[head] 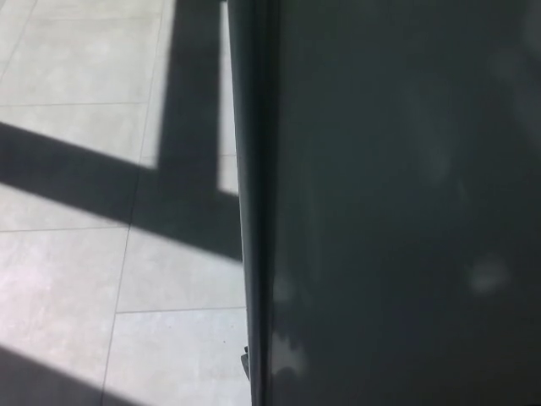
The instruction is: A white board is being place on the right hand side and parallel to the robot and the robot uses its left hand to grab on the leftside of the whiteboard and drag the whiteboard from the right hand side to the left hand side
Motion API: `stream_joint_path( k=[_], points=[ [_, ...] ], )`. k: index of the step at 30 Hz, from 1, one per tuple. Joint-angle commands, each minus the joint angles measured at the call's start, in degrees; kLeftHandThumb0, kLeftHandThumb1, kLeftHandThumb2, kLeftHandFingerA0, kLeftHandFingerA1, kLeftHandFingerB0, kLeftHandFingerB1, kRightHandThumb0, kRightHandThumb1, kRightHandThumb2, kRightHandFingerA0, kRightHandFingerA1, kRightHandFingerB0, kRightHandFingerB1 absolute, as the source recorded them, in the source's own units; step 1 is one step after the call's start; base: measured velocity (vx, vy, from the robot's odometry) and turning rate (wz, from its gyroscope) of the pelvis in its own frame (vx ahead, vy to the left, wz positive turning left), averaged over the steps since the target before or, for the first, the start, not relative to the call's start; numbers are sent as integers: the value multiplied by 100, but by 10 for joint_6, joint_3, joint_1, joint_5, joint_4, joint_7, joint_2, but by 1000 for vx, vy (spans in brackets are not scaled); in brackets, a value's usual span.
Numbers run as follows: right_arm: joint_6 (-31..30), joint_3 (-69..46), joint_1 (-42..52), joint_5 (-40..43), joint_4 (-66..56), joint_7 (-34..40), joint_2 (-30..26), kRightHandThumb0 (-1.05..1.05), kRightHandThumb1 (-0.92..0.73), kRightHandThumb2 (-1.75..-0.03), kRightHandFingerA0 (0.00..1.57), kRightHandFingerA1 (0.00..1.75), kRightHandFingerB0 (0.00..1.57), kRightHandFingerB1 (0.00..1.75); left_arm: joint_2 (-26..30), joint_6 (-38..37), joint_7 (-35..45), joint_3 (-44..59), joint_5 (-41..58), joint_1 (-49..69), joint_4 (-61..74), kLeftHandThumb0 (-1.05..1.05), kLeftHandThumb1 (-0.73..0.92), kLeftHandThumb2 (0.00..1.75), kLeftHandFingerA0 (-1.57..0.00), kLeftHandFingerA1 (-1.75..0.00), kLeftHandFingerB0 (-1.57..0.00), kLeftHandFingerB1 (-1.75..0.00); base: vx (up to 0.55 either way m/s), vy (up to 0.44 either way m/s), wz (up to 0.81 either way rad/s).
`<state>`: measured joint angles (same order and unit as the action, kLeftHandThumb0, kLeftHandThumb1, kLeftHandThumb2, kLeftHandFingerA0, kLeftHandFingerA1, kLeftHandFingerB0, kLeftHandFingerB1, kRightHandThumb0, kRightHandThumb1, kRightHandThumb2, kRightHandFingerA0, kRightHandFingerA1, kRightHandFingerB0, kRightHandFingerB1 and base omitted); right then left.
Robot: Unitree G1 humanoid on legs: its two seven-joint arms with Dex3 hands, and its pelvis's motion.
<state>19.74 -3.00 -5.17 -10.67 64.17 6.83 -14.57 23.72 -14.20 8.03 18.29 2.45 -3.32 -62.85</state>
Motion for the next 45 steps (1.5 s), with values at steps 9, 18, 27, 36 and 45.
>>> stream_joint_path(
  k=[9, 18, 27, 36, 45],
  points=[
    [161, -5, -21, -6, 69, 62, -32, -40, -80, -62, 64, 53, 48, 47, 44, -132, 232, 47, 110, -30, 100, -81, 58, 90, 0, -10, 0, -8, 0, 0, 0],
    [172, -1, -10, -7, 76, 63, -30, -37, -62, -102, 56, 67, 36, 57, 72, -12, 313, -11, 119, -128, 263, -86, 53, 88, 0, -3, 0, 0, 0, 0, 0],
    [186, -5, 7, 2, 81, 54, -28, -39, -62, -101, 55, 65, 35, 56, 53, 59, 334, -87, 105, -177, 333, -83, 50, 83, 0, 0, 0, 0, 0, 0, 0],
    [192, 0, 14, -4, 84, 61, -28, -39, -63, -102, 53, 65, 34, 56, 29, 127, 320, -178, 70, -250, 385, -79, 48, 80, 0, 0, 0, 0, -5, -2, 1],
    [192, 4, 12, -6, 86, 64, -27, -39, -63, -102, 55, 66, 35, 56, -6, 153, 311, -234, 48, -296, 381, -86, 49, 84, 0, 0, 0, 0, 0, 0, 0]
  ],
)
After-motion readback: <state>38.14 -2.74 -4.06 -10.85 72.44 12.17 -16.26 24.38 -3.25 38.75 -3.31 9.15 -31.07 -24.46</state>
